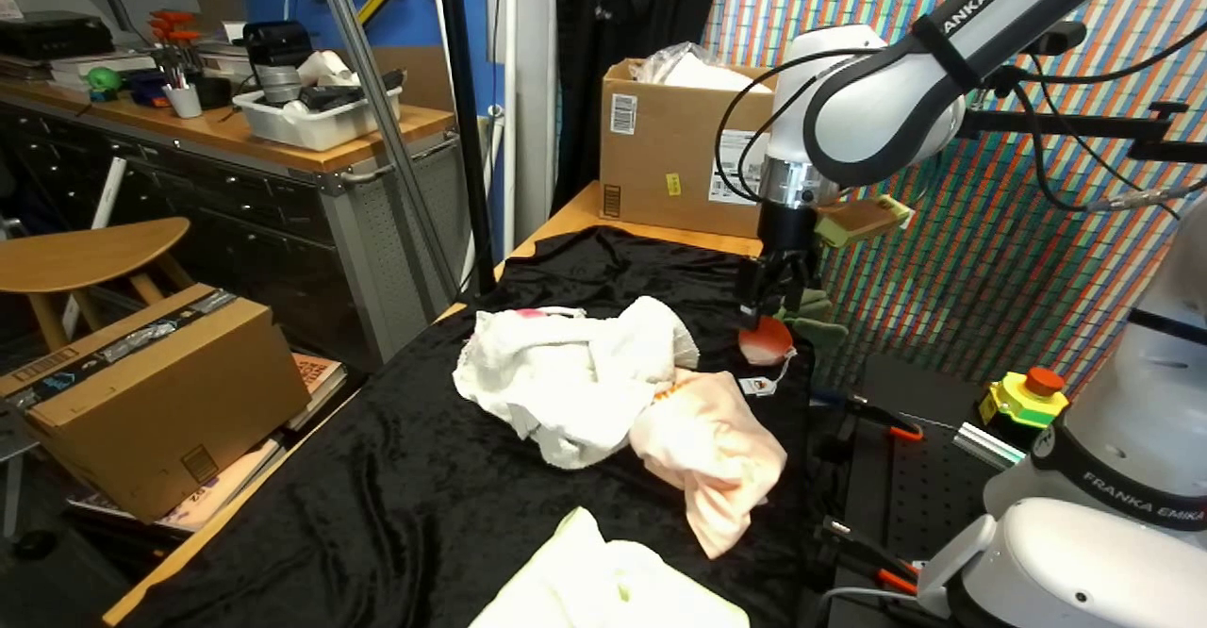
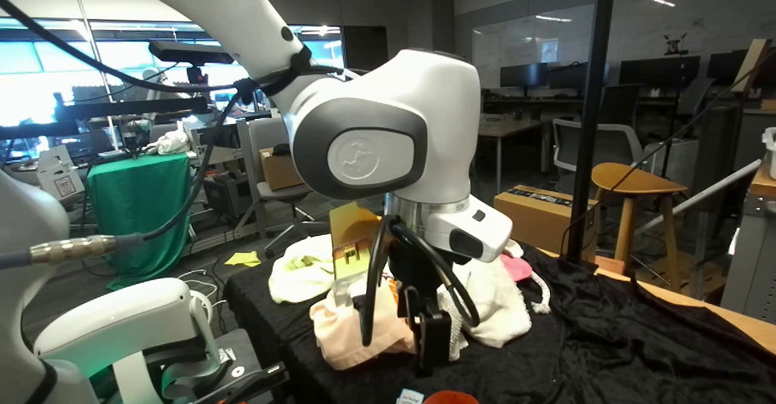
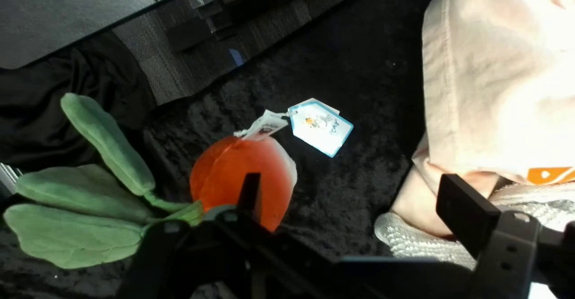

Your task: Pile the things on the table on the rope

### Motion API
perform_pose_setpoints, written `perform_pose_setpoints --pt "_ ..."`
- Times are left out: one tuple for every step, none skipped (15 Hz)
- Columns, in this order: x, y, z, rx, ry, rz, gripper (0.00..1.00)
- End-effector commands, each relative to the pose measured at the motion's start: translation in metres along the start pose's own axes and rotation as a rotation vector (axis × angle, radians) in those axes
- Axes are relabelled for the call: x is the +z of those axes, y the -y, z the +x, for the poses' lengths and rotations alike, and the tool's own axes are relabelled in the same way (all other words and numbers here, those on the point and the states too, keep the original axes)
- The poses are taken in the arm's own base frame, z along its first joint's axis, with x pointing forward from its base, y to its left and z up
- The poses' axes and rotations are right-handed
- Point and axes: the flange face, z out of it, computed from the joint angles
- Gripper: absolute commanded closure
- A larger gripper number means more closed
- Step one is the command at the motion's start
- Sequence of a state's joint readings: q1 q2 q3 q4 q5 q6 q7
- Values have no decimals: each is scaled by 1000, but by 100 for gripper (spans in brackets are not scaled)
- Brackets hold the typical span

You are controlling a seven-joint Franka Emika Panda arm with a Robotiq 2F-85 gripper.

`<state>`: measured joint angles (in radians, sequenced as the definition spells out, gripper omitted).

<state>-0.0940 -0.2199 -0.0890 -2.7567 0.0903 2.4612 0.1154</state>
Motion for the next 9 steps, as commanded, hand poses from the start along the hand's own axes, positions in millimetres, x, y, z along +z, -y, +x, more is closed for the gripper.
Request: perform_pose_setpoints --pt "14 -9 3 50 16 -2 0" --pt "20 -12 4 61 25 -1 0" --pt "25 -16 4 72 34 -4 0" --pt "30 -20 4 81 43 -2 0" --pt "35 -24 5 93 51 -1 0" --pt "38 -27 6 106 49 -6 0" --pt "42 -30 6 113 51 -10 0" --pt "41 -32 11 122 42 -13 0" --pt "45 -34 13 132 32 -14 0"
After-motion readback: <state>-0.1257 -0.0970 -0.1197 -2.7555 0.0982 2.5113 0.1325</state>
